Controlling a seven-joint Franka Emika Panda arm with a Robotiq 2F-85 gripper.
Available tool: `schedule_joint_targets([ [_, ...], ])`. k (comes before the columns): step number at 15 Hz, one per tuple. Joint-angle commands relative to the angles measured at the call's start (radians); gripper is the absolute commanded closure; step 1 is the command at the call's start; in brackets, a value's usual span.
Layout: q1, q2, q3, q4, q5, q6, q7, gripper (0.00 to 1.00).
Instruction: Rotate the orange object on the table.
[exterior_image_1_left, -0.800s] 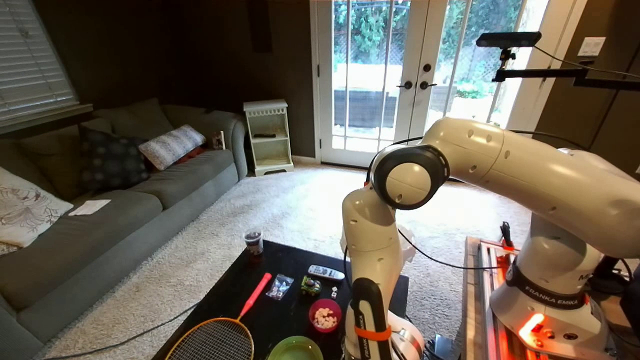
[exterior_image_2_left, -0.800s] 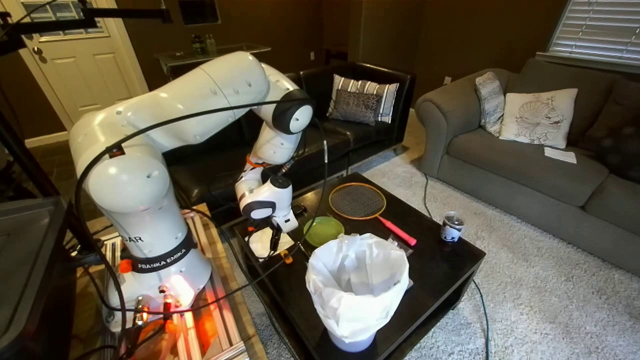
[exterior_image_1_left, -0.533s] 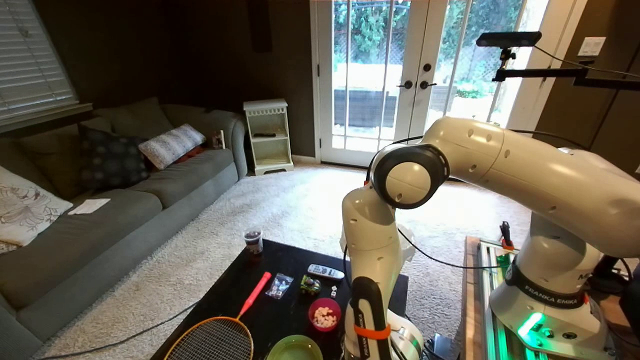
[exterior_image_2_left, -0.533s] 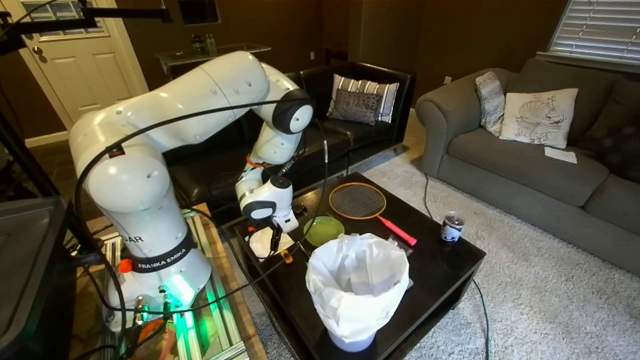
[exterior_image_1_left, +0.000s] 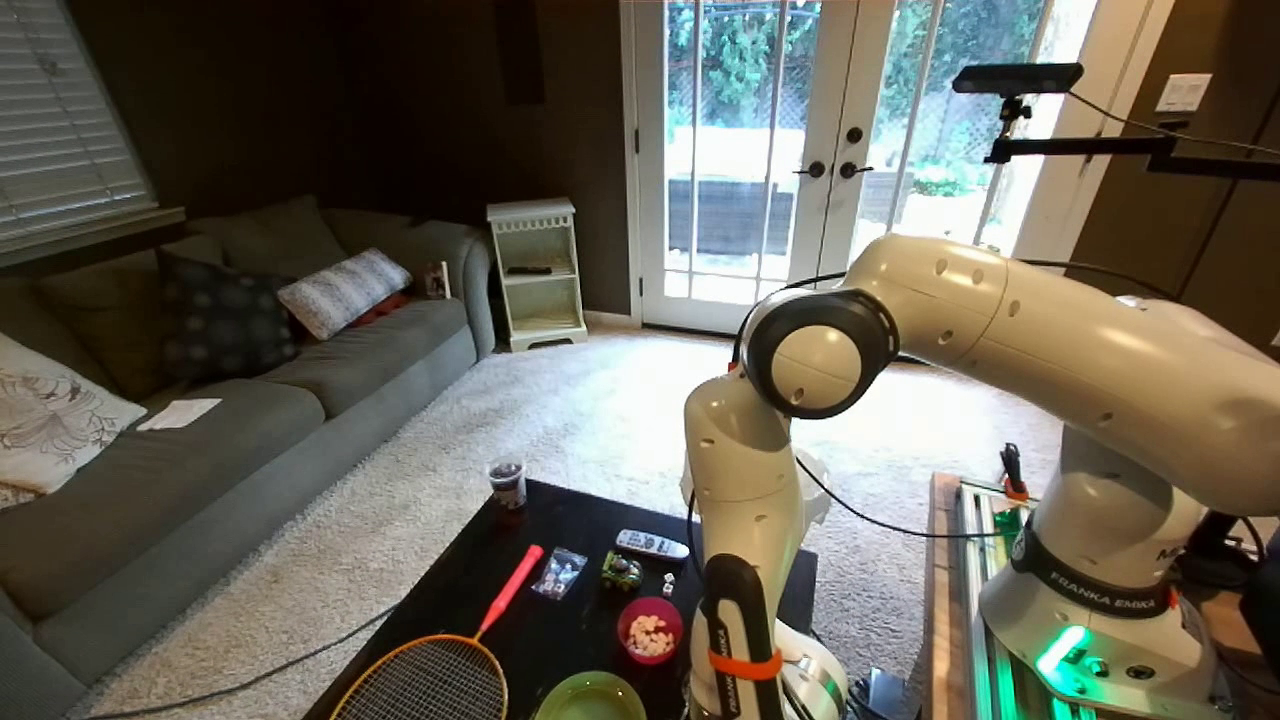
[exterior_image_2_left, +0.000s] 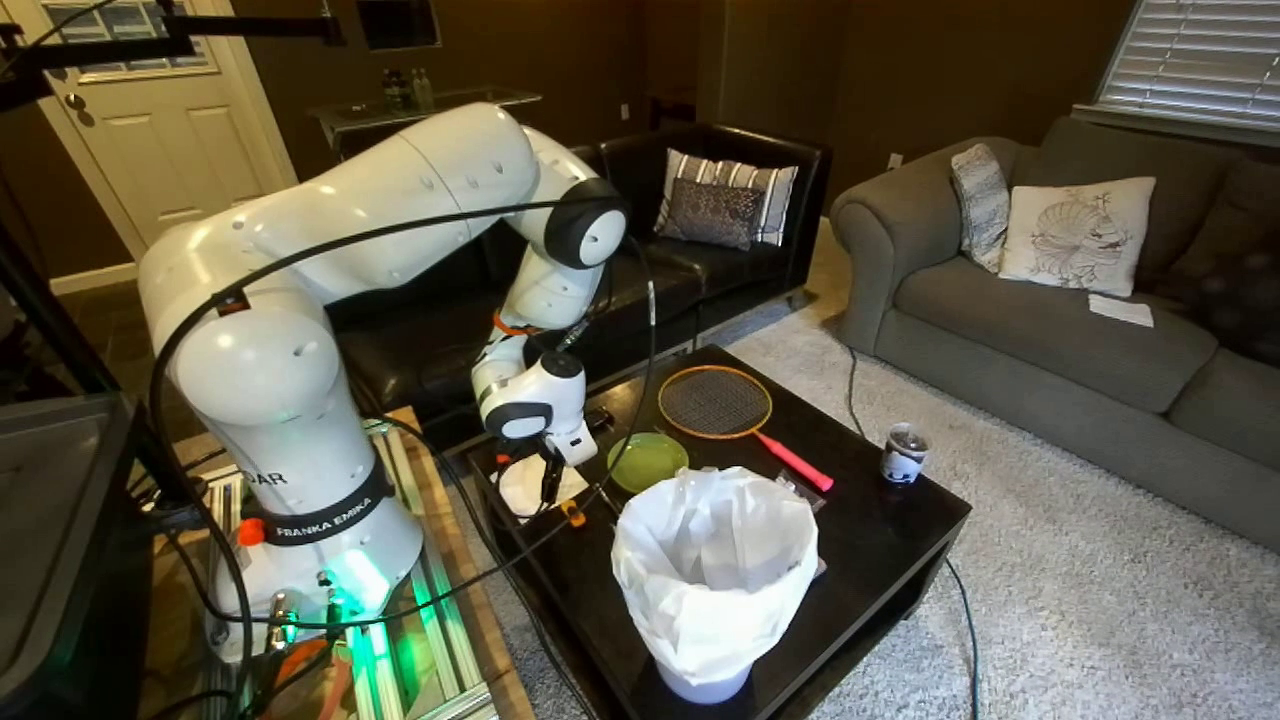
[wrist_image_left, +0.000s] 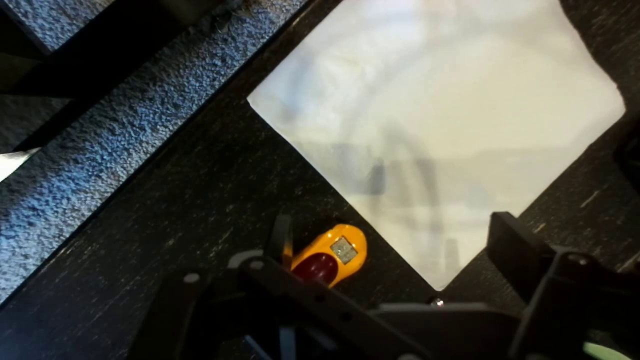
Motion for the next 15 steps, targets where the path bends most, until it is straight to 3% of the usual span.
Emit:
schedule_joint_targets([
  [1,0.075,-0.035,-0.047,0.0,0.001,-0.044,-0.052,0.0],
  [3,0.111,-0.054,-0.067,0.0,0.016,-0.079,-0.052,0.0],
  [8,0.118,-0.059,-0.069,0.004,0.022,-0.096,-0.049,0.0],
  [9,0.001,0.0,0.001,0.003,0.012,-0.002,-0.011,0.0],
  [15,0.03,-0.01,-0.023,0.003,0.005,-0.024,-0.047,0.0],
])
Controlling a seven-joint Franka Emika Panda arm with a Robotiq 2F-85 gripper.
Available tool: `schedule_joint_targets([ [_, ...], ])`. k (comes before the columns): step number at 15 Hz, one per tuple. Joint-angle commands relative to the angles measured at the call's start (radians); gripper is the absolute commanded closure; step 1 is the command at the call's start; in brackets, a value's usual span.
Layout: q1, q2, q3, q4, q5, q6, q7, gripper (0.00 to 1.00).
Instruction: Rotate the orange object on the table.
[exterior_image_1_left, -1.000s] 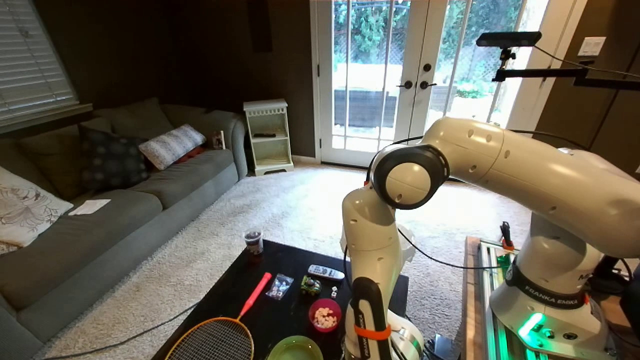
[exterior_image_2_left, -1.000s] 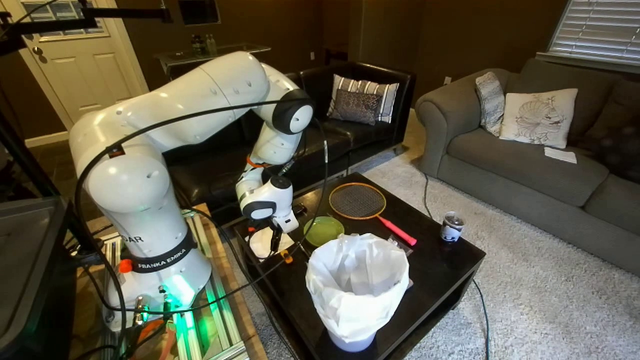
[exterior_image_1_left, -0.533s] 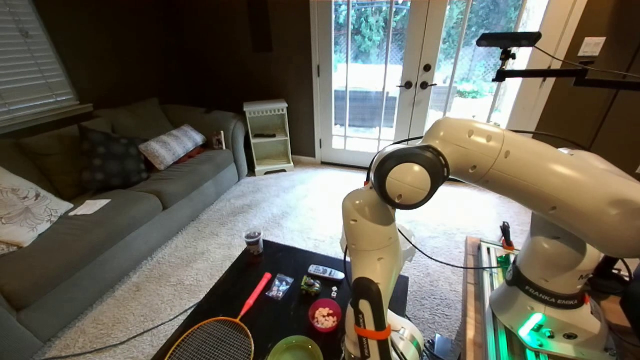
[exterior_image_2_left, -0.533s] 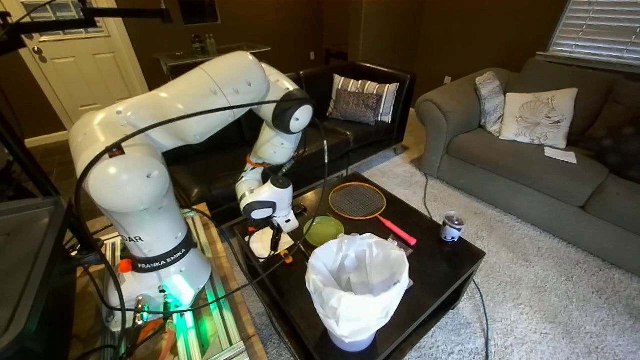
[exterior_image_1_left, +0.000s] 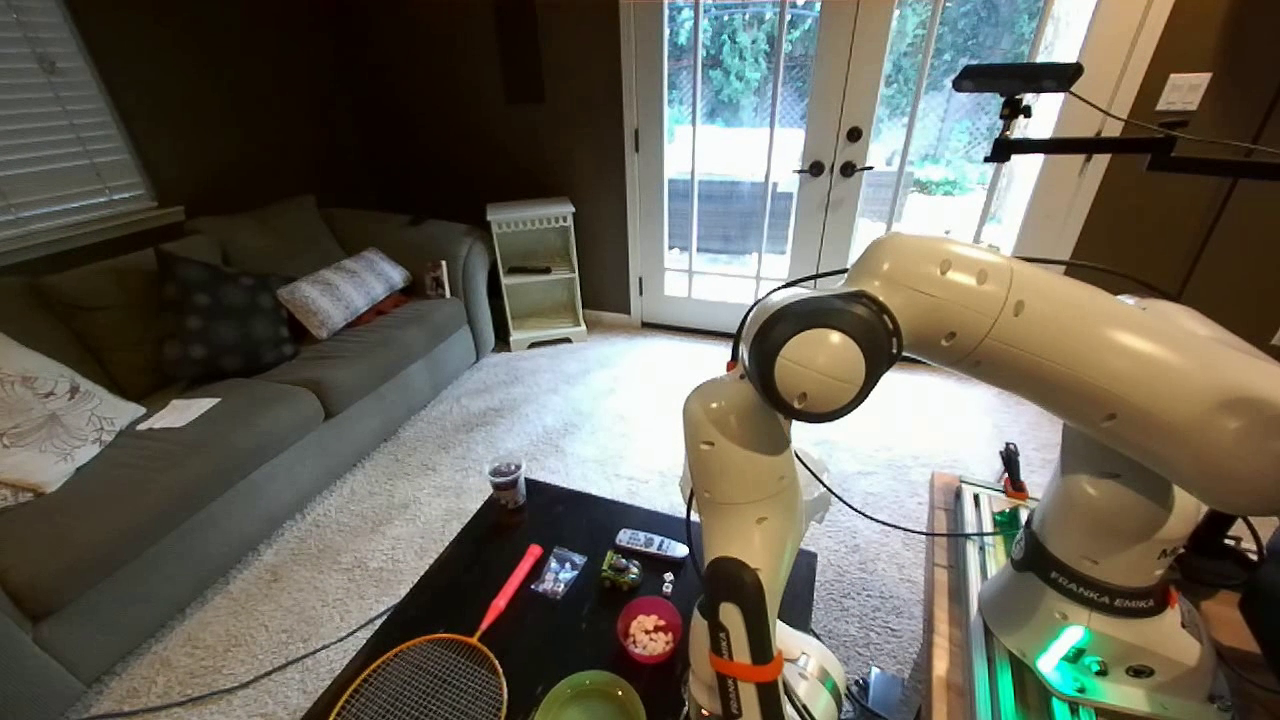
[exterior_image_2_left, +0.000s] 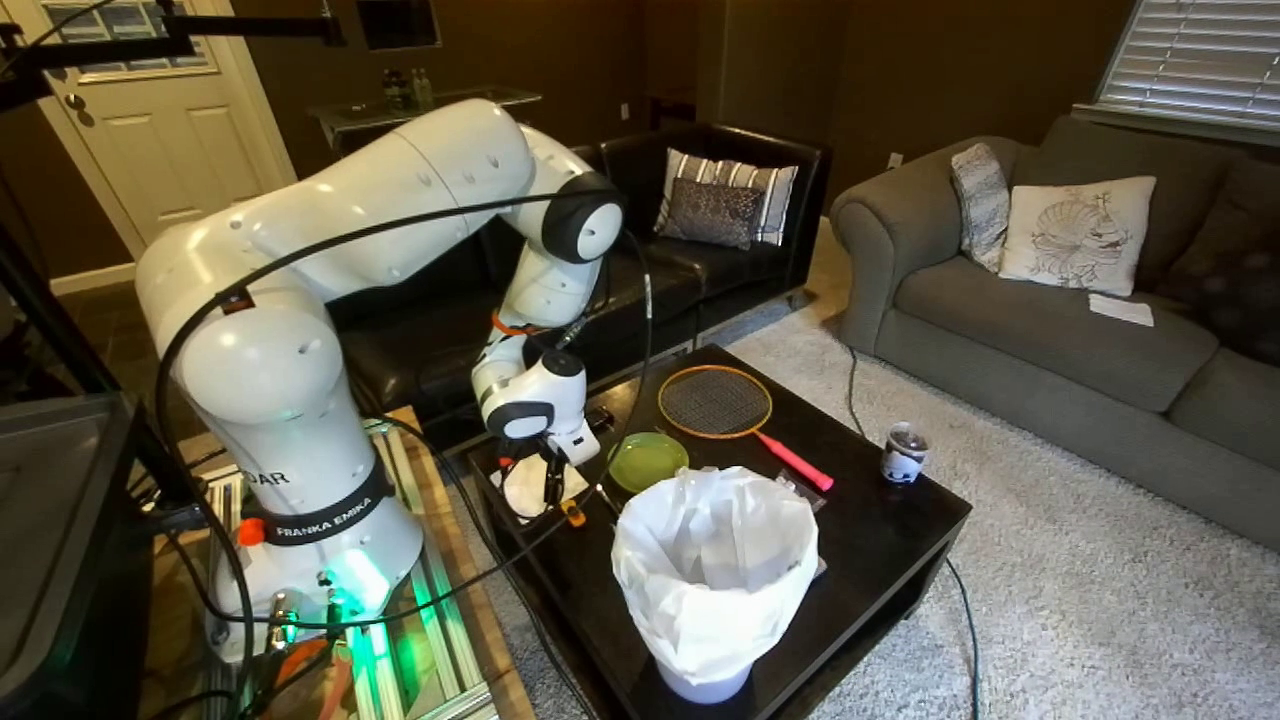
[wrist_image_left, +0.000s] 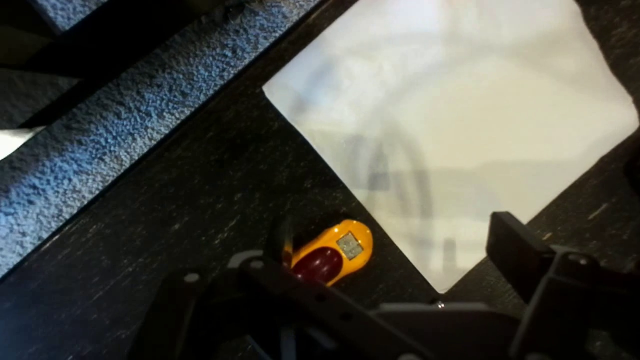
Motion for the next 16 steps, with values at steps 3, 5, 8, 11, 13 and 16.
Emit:
schedule_joint_targets([
  [3,0.055,-0.017,-0.027,0.003,0.009,-0.019,-0.013,0.0],
  [5,0.063,-0.021,-0.029,0.003,0.01,-0.022,-0.013,0.0],
  [8,0.065,-0.022,-0.031,0.004,0.033,-0.029,0.01,0.0],
  [11,0.06,-0.014,-0.024,0.015,0.087,-0.042,0.068,0.0],
  [13,0.062,-0.012,-0.023,0.018,0.108,-0.054,0.091,0.0],
  [16,0.047,0.002,-0.014,0.03,0.106,-0.067,0.12,0.0],
])
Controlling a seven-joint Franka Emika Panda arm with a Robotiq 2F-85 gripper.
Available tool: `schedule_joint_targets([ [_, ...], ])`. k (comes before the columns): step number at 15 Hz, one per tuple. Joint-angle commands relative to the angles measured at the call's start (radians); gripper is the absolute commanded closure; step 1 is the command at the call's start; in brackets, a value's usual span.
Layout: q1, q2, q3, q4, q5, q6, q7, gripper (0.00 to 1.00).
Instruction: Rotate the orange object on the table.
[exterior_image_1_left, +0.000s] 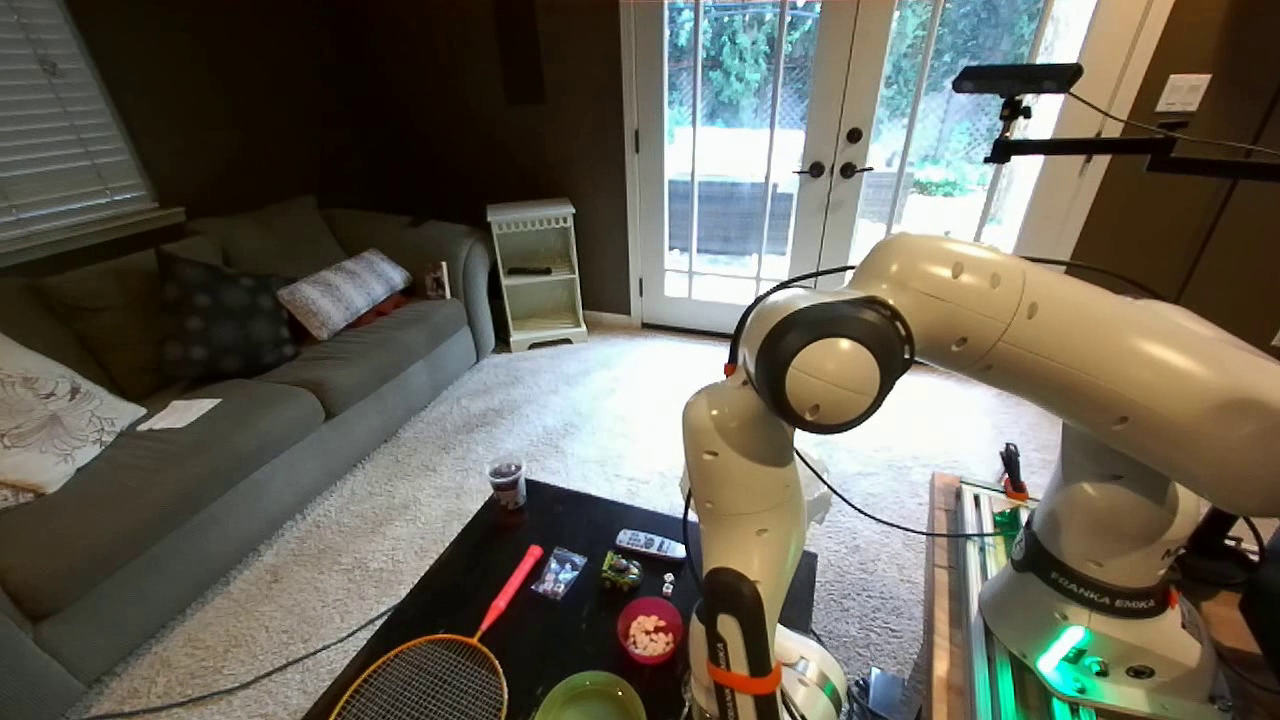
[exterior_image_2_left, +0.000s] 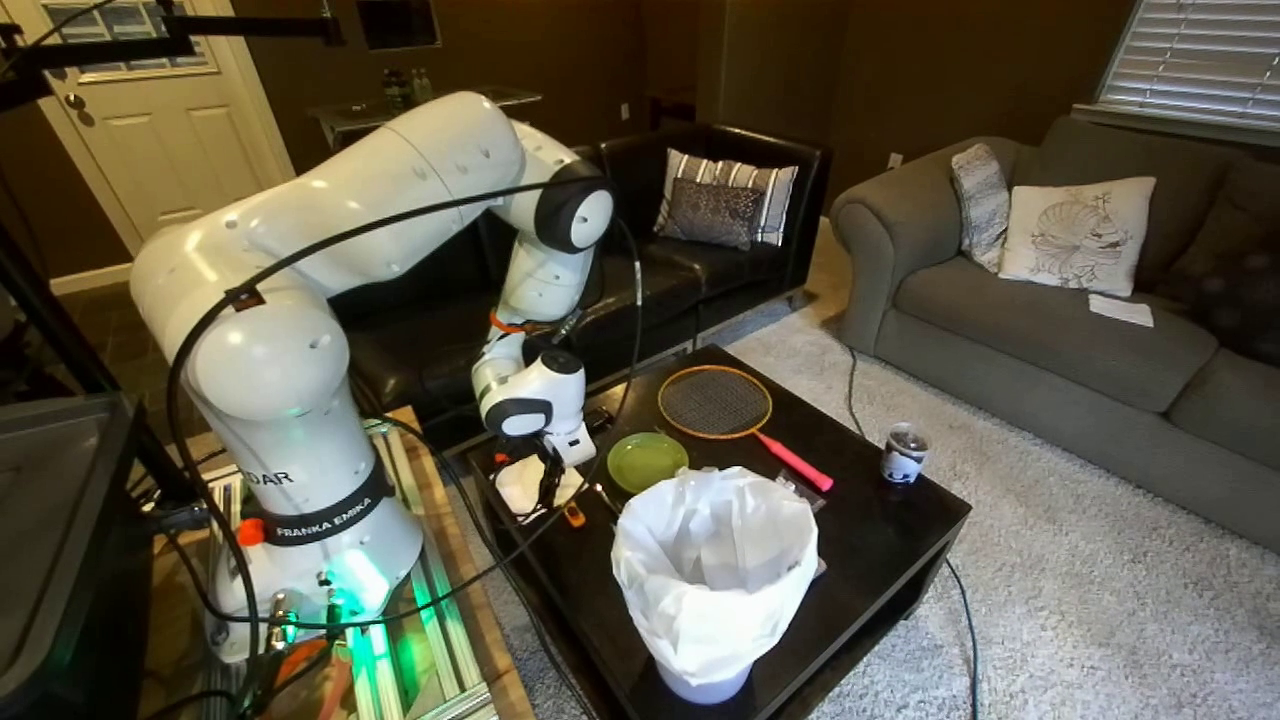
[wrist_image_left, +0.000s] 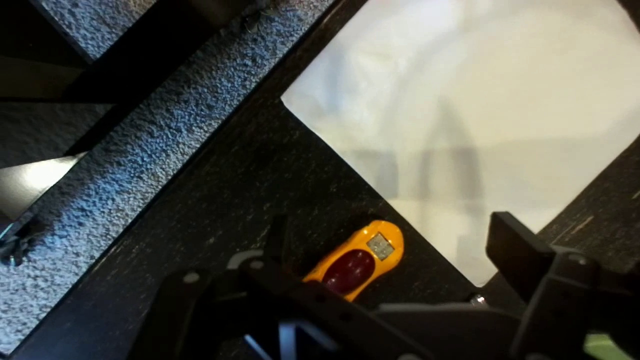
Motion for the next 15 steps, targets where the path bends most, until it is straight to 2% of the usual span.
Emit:
schedule_joint_targets([
  [1,-0.016,0.027,0.019,0.038,0.022,-0.029,0.036,0.0],
  [5,-0.045,0.054,0.033,0.078,0.029,-0.036,0.09,0.0],
  [15,-0.03,0.092,0.005,0.127,0.07,-0.056,0.25,0.0],
])
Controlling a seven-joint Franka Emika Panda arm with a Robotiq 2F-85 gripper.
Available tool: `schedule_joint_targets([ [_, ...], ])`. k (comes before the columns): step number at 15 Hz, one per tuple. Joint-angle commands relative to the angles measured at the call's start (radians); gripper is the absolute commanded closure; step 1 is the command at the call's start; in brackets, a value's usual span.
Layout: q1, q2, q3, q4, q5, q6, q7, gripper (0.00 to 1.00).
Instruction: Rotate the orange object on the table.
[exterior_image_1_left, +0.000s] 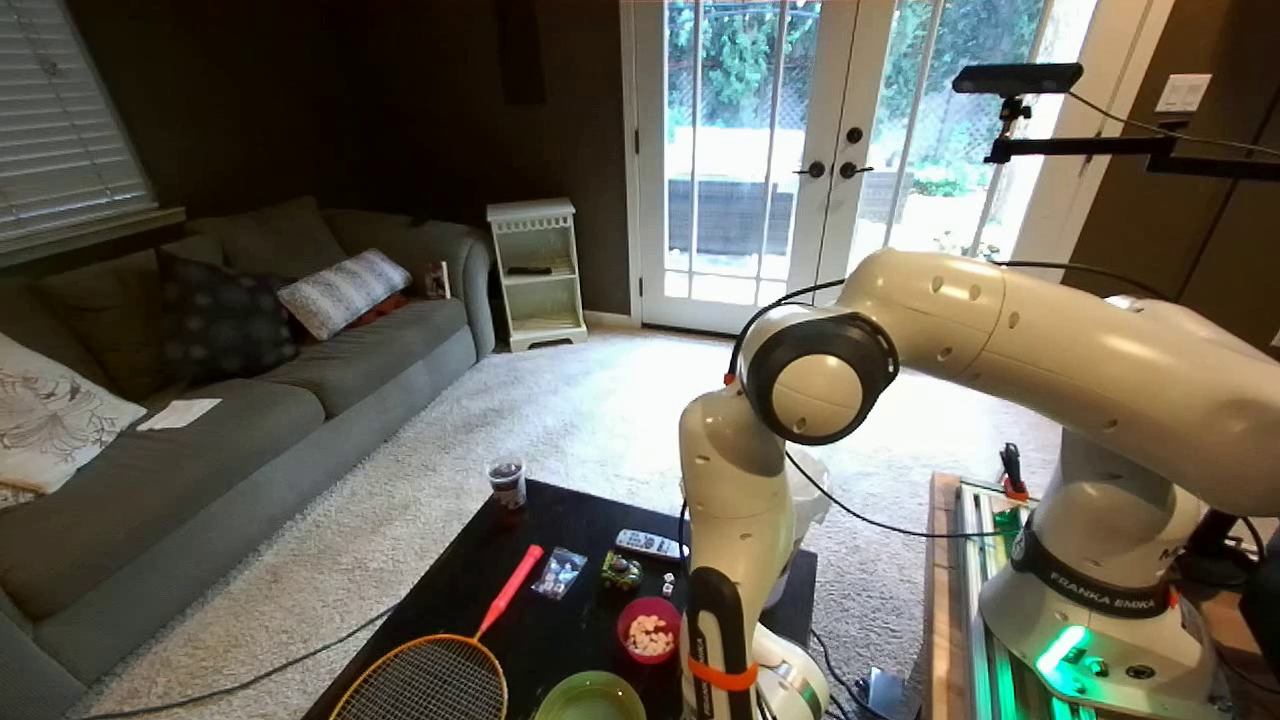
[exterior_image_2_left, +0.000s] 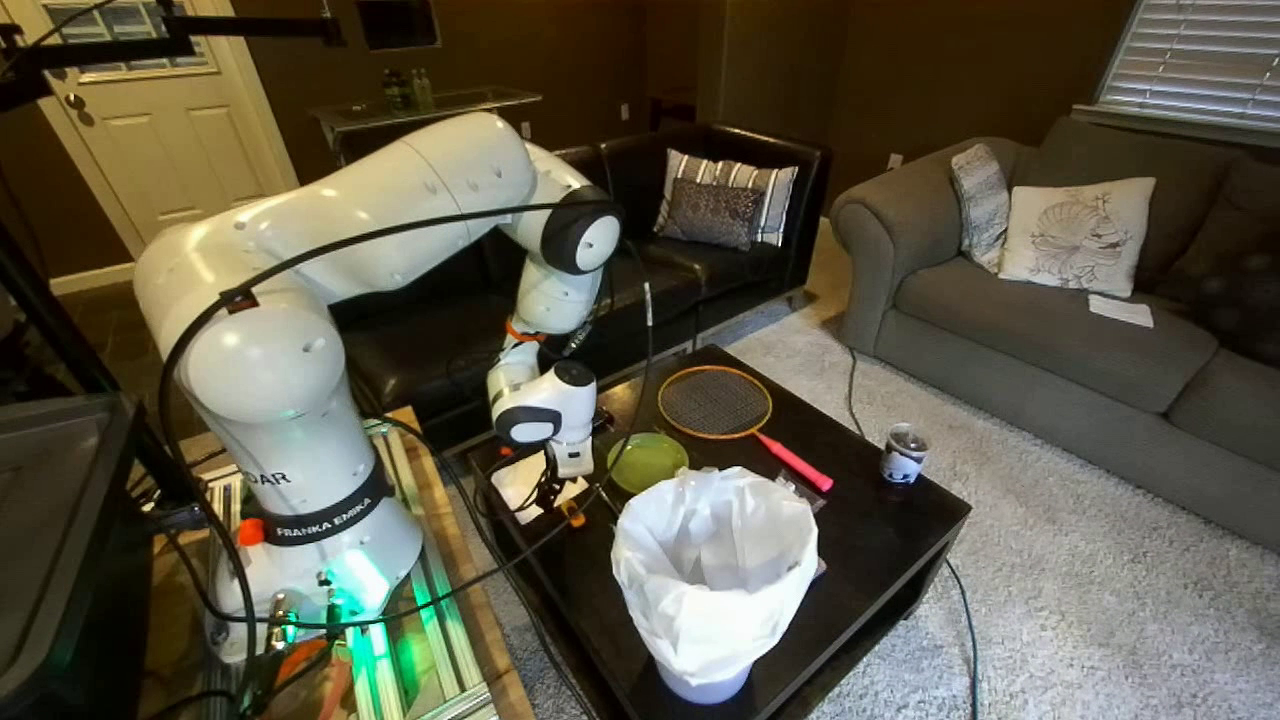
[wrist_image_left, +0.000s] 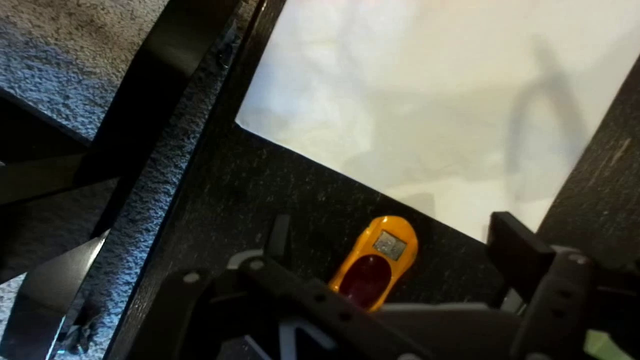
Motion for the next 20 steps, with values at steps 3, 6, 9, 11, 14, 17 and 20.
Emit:
schedule_joint_targets([
  [3,-0.009,0.04,0.003,0.043,0.012,0.001,0.047,0.0],
  [6,-0.018,0.052,0.004,0.052,0.017,0.013,0.066,0.0],
  [9,-0.024,0.062,0.001,0.055,0.022,0.027,0.093,0.0],
  [11,-0.02,0.066,-0.004,0.056,0.023,0.045,0.108,0.0],
  [14,-0.014,0.073,-0.009,0.058,0.023,0.076,0.124,0.0],
  [17,-0.013,0.077,-0.009,0.056,0.024,0.098,0.137,0.26],
  [20,-0.007,0.077,-0.012,0.055,0.029,0.105,0.15,0.34],
])
